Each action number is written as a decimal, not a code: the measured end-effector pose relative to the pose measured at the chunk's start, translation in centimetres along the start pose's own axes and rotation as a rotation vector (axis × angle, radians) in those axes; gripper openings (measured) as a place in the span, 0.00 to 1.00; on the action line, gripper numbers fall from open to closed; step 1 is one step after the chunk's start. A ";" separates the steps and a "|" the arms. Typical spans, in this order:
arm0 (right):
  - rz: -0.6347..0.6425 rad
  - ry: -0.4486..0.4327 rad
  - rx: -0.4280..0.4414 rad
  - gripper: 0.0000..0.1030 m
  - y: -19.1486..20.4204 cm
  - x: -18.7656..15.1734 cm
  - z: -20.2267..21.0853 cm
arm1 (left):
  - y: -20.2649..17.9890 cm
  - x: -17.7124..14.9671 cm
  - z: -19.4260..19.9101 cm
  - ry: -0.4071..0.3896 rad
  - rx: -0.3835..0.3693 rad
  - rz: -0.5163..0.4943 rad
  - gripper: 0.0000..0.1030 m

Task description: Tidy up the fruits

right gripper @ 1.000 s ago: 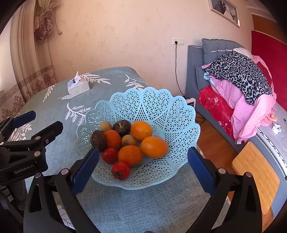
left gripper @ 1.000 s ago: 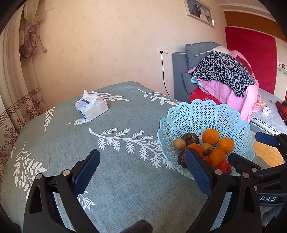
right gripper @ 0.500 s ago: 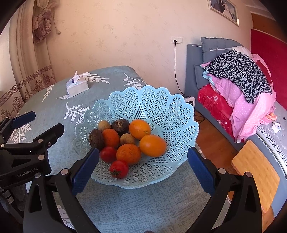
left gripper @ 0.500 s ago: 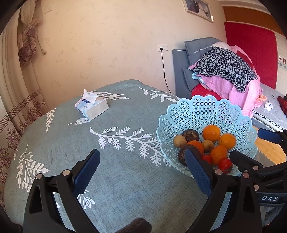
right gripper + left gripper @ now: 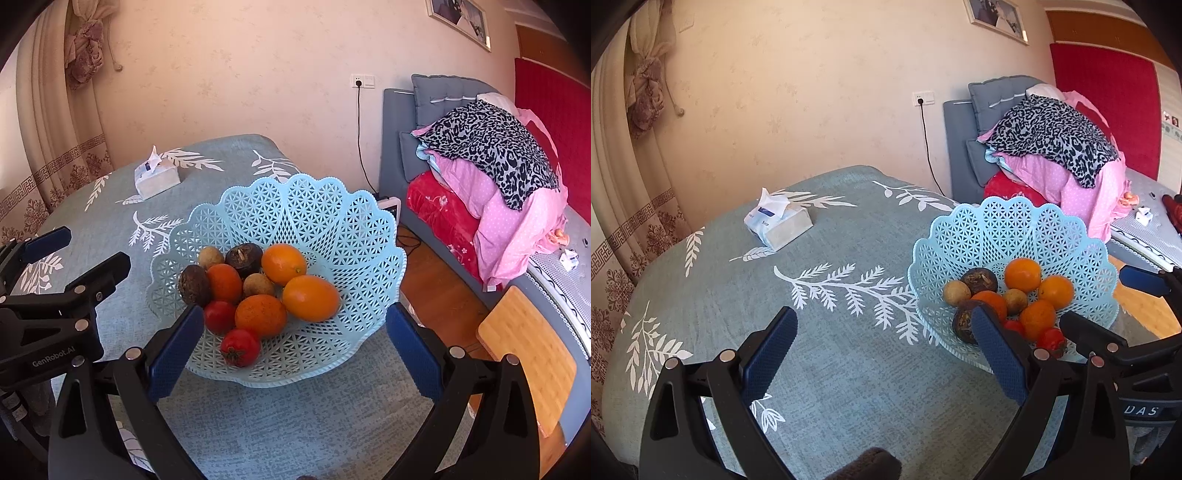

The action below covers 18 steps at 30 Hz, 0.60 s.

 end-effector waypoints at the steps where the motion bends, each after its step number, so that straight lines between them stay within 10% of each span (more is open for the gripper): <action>1: -0.001 0.000 0.000 0.97 0.0 0.0 0.0 | 0.0 0.0 0.0 0.000 0.002 -0.001 0.92; 18: -0.014 0.010 -0.006 0.97 -0.5 0.0 -0.3 | -0.9 0.3 -0.3 0.012 0.005 -0.035 0.92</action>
Point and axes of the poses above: each gripper's, at about its wrist camera, not at the fingertips, and z roughly against the way its jaws point, y to its left, x to its top, the point moved 6 cm from there along -z, roughly the way its jaws point, and after that the axes turned 10 degrees about -z, right-handed, at the moved point
